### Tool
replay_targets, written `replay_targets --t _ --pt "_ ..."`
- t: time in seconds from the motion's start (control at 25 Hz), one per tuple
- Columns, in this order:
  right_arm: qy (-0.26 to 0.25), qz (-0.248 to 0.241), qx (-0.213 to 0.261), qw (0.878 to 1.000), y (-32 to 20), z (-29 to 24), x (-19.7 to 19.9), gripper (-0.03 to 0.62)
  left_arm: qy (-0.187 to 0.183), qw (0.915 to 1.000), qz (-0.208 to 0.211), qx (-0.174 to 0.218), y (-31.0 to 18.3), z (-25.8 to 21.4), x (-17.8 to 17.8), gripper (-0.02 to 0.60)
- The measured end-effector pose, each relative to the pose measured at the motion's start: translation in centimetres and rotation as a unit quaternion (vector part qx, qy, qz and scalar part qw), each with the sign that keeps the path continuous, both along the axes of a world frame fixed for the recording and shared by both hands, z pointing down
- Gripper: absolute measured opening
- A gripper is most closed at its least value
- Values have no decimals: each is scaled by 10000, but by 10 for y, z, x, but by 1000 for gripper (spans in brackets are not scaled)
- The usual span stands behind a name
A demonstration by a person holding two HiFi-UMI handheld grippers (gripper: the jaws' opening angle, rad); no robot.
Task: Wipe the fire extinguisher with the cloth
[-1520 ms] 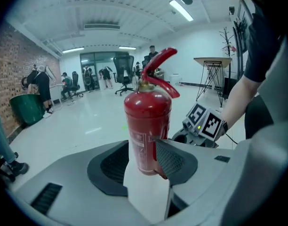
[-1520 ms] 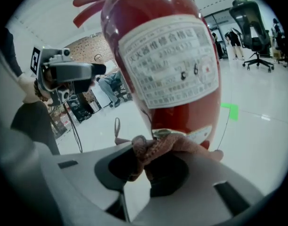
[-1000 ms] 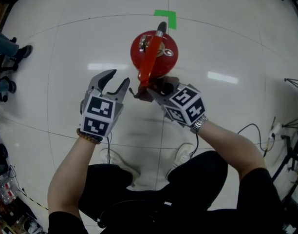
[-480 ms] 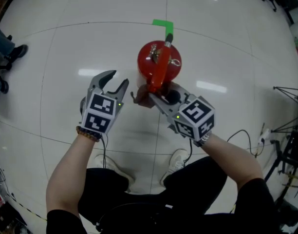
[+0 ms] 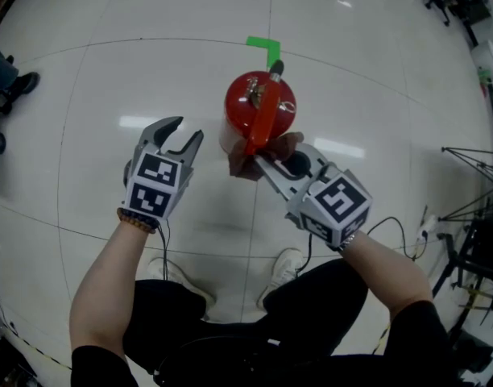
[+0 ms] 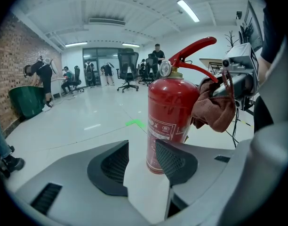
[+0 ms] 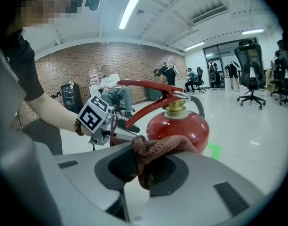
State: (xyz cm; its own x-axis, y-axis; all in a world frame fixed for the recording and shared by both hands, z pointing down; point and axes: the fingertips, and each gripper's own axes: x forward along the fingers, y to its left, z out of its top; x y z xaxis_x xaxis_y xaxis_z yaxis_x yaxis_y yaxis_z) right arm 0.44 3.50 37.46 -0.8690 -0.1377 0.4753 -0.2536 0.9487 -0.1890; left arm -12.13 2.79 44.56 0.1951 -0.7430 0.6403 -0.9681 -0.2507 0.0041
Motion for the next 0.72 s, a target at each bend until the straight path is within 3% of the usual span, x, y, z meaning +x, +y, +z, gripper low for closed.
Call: replay_targets --t 0.48,0.72 --pt "-131 323 385 9987 -25 -36 19 78 182 9998 -23 67 -6 -2 -2 176" --pt "-122 349 425 9984 -32 -44 22 78 366 9958 774 331 -14 -13 30 176"
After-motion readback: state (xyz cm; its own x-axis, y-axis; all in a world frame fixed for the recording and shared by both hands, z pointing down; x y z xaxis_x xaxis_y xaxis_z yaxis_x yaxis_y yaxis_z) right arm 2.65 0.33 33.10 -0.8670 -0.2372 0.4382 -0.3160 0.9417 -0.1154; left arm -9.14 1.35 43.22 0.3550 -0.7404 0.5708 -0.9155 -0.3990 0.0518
